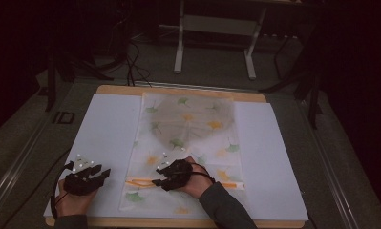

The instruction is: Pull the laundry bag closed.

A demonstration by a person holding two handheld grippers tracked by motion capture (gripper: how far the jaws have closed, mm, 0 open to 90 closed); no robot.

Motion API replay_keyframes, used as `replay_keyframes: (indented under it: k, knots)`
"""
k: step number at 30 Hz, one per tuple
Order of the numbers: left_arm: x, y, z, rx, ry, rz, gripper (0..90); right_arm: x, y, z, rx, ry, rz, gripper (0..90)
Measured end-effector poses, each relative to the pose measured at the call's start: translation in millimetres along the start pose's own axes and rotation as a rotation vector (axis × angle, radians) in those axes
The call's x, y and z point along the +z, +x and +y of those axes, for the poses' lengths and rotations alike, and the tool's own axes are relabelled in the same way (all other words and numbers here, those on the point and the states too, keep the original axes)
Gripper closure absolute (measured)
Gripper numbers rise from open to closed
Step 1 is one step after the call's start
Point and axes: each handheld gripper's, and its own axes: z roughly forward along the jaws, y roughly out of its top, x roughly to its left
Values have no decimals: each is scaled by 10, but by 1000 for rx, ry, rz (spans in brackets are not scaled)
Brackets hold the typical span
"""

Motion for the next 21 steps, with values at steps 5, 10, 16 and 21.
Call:
replay_keyframes:
  k: [5, 10, 16, 21]
  knots:
    - [4, -5, 4, 7, 4, -2, 594, 101, 22, 72, -9, 4, 20, 563]
    - [8, -9, 6, 12, 9, -2, 594, 168, 47, 126, -24, 3, 36, 626]
    - [1, -7, 7, 15, 8, 1, 594, 311, 90, 220, -29, 9, 51, 653]
    - [7, -10, 7, 18, 9, 0, 593, 403, 104, 284, -32, 14, 62, 659]
